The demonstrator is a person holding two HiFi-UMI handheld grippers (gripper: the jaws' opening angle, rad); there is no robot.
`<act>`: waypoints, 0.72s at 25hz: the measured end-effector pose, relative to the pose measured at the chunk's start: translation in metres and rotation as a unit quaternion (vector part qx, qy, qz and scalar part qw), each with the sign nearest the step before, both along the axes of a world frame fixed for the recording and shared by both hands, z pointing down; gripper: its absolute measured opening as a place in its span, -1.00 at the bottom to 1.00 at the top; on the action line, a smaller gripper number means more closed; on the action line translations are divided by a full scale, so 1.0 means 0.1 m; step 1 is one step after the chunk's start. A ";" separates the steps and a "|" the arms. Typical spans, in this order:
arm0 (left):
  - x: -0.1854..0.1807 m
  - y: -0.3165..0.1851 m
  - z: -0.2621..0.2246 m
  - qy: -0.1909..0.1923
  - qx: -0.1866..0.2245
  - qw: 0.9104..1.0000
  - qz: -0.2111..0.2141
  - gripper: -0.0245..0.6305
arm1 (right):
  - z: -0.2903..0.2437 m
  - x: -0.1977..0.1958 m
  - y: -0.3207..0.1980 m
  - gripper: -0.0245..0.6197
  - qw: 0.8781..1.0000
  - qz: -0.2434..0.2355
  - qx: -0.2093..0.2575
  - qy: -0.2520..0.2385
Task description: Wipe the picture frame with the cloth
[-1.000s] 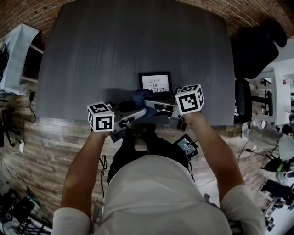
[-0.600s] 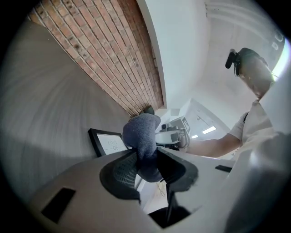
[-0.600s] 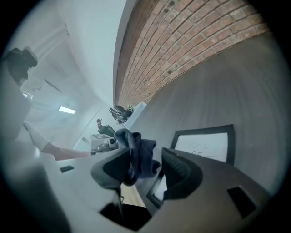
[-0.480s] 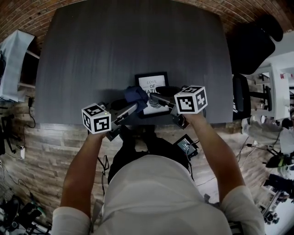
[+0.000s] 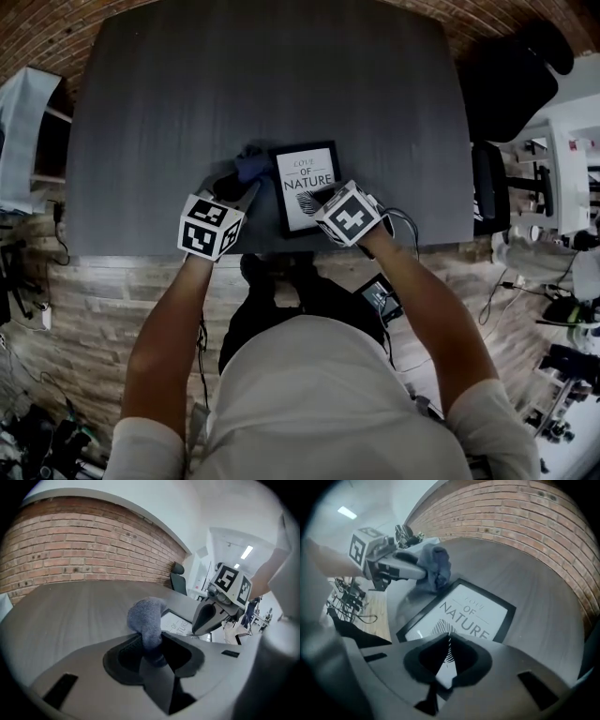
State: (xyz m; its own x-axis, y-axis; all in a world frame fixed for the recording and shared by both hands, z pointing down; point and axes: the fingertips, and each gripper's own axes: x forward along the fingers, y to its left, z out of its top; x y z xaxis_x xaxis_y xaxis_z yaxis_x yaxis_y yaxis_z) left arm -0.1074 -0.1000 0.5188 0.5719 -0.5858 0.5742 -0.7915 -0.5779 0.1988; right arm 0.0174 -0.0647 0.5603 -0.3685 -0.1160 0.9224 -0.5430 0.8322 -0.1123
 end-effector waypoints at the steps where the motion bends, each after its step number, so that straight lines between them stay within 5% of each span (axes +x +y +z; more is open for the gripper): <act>1: 0.01 -0.04 0.01 -0.011 0.003 1.000 0.002 -0.55 | 0.04 -0.01 0.02 -0.85 1.000 -0.012 0.004 0.014; 13: -0.06 -0.53 0.10 -0.107 0.039 0.993 -0.017 -0.56 | 0.10 -0.03 0.02 -0.85 0.995 -0.060 0.010 0.081; 18: 0.08 -0.59 0.13 -0.103 0.041 0.994 -0.006 -0.56 | 0.09 -0.01 0.01 -0.85 0.995 -0.056 0.010 0.079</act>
State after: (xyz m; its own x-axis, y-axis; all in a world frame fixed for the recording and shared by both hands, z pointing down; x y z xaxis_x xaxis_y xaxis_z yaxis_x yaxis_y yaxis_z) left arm -0.0992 -0.1586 0.5319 0.4409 -0.6415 0.6277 -0.8171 -0.5763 -0.0150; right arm 0.0161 -0.0639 0.5697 -0.2313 -0.1024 0.9675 -0.4569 0.8894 -0.0152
